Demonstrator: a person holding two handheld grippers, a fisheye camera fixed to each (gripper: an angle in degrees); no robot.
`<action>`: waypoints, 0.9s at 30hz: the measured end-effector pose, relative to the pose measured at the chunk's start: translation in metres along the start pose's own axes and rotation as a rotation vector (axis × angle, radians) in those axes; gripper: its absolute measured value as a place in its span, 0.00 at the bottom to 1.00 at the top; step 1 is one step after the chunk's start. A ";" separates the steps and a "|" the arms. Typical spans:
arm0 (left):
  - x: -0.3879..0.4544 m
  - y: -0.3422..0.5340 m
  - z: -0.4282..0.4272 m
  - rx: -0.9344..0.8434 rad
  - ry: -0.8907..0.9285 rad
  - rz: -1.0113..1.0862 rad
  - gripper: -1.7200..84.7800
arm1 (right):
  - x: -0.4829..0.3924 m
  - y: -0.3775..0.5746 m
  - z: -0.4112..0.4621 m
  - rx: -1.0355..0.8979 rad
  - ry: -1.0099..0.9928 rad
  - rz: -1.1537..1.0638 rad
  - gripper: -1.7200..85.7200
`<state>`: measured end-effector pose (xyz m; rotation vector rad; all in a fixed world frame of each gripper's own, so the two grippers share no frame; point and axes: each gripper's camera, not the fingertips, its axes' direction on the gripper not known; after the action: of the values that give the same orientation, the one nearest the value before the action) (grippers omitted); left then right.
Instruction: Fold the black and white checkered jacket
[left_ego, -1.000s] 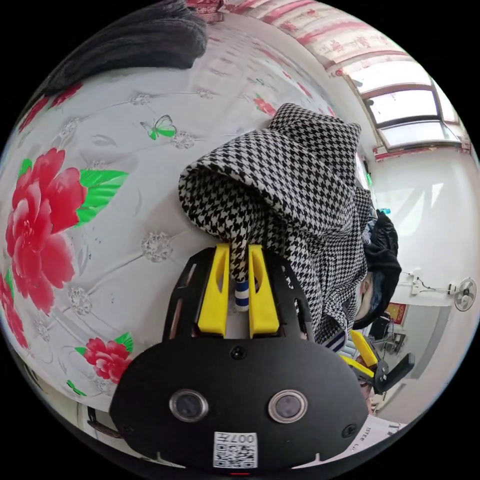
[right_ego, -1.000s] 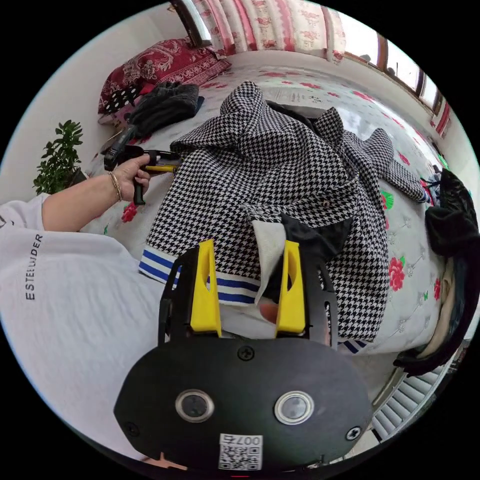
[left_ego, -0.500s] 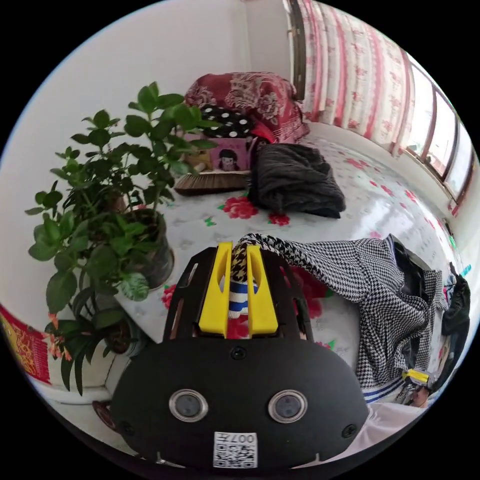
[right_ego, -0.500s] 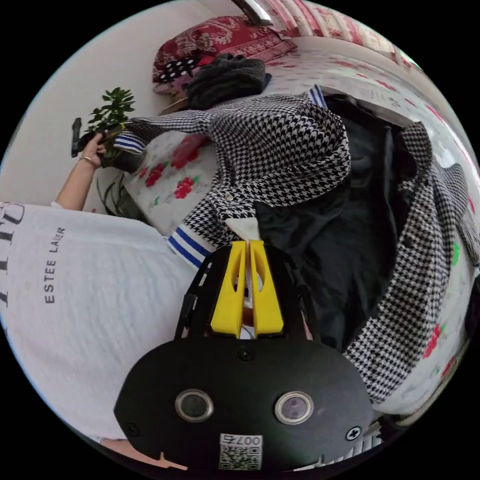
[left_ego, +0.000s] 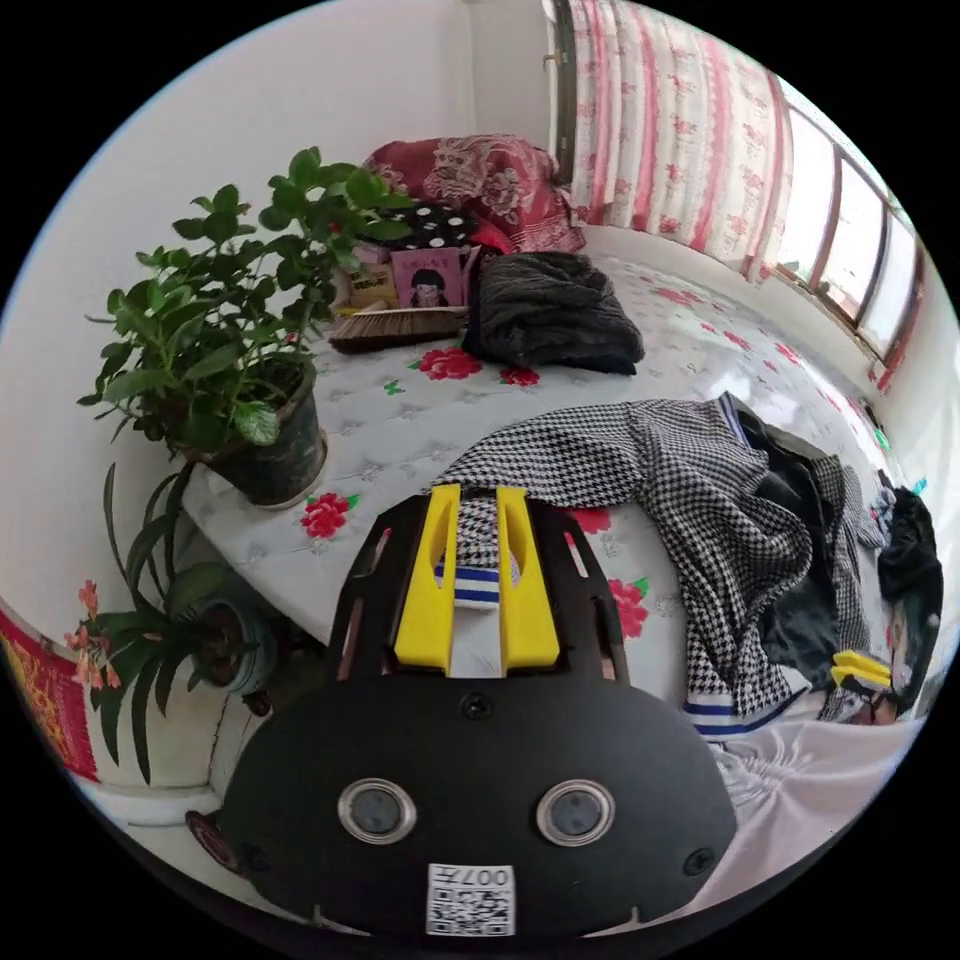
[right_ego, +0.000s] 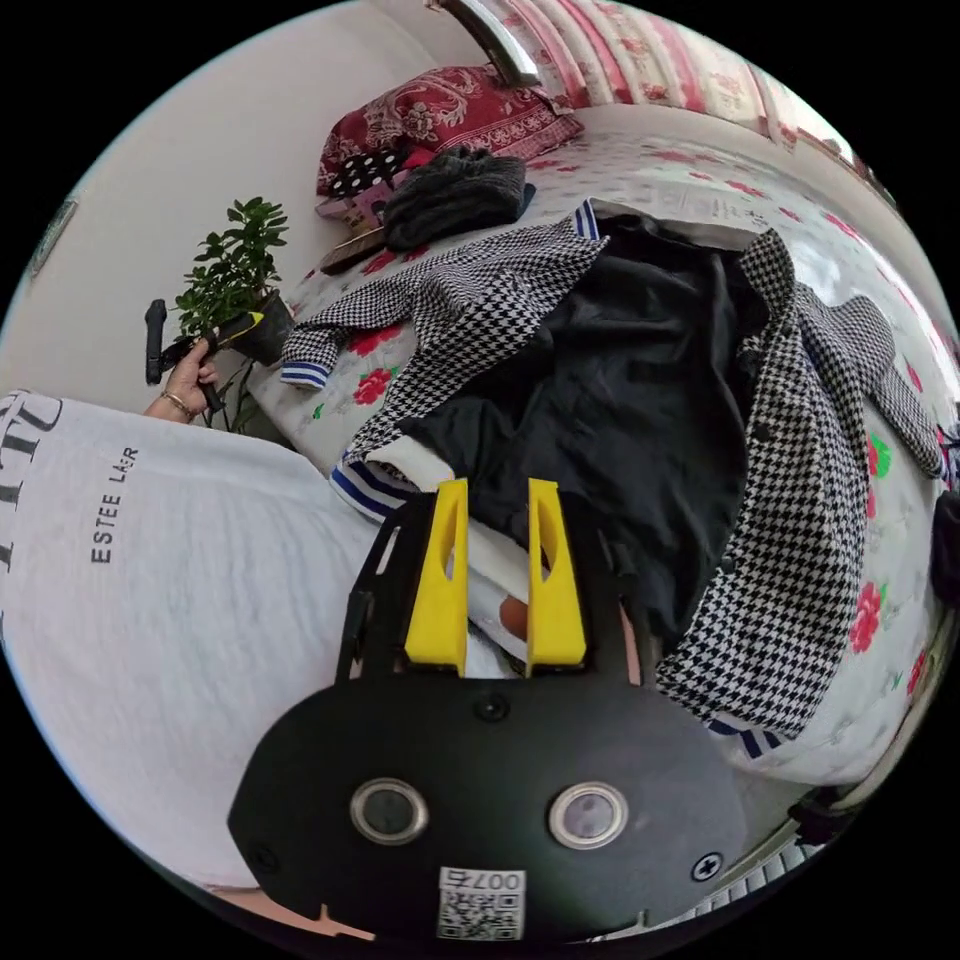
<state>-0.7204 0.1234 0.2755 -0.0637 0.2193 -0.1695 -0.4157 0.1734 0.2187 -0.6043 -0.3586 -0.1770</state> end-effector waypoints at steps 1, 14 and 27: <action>0.024 0.002 0.008 -0.024 0.104 0.087 0.12 | 0.003 0.006 -0.001 0.006 0.023 0.018 0.07; 0.223 0.032 0.056 -0.146 0.480 0.518 0.13 | 0.093 0.100 -0.057 0.190 0.276 0.293 0.09; 0.304 0.016 0.097 -0.255 0.395 0.447 0.09 | 0.297 0.115 -0.125 0.442 0.317 0.620 0.13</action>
<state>-0.4034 0.0909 0.3046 -0.2325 0.6411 0.2970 -0.0762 0.1765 0.1751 -0.2205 0.1087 0.3922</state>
